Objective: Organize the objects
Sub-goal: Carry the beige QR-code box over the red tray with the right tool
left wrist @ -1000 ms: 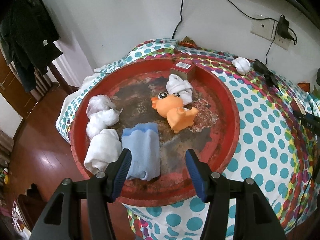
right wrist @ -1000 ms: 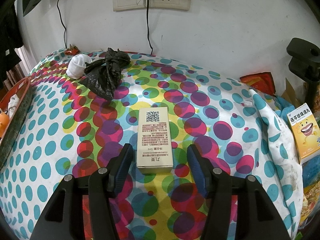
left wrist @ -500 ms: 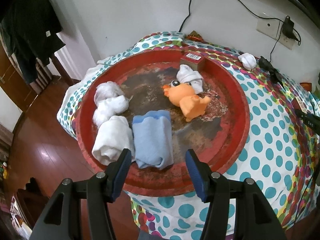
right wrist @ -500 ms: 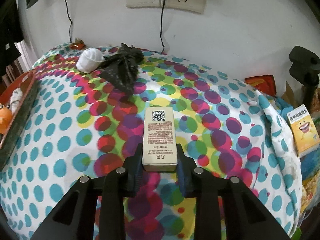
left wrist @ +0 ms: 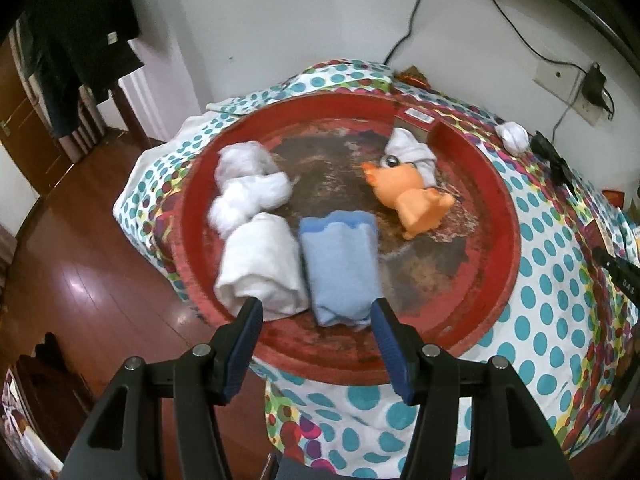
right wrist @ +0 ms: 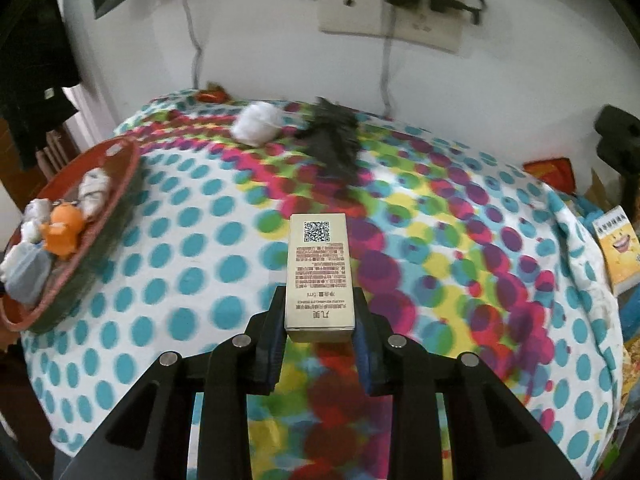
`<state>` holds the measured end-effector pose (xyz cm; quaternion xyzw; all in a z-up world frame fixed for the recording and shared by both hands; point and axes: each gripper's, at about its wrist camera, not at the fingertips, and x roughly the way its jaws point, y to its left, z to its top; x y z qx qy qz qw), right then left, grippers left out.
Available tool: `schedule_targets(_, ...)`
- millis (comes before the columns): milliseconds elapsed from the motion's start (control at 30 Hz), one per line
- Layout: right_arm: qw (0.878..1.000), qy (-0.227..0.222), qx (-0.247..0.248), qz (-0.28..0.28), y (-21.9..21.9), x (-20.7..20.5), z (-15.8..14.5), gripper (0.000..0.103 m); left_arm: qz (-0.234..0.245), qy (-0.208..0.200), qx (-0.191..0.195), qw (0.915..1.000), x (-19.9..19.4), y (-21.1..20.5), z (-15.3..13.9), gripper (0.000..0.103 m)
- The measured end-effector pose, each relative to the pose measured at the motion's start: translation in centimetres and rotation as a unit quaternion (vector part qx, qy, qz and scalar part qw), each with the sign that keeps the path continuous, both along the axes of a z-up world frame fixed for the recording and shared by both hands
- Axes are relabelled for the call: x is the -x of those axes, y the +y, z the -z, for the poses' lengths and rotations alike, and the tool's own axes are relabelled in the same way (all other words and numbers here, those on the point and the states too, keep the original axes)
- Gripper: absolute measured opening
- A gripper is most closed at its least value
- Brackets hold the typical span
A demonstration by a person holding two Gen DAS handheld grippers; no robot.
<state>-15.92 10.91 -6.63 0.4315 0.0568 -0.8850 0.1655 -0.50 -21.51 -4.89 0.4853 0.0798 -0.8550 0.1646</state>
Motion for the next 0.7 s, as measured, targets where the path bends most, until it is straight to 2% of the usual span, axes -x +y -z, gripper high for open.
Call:
schedule_targets(233,0.998,0.009,0.013,-0.054,-5.9,-0.9,-1.6,0.027,-0.032,0.004,-0.027,0.9991,-1.6,-2.7,0.0,0.058)
schedule_targets(533,0.991,0.015,0.016,-0.130,-14.0,-2.8,-3.1,0.027,-0.047,0.000,-0.023,0.9986,-2.8,-4.3,0.0,0.058)
schedule_targets(700,0.983,0.014,0.015,-0.181,-18.3,-4.9,-3.5,0.027,-0.050,-0.002,-0.026,0.9984,-3.2,-4.9,0.1,0.058)
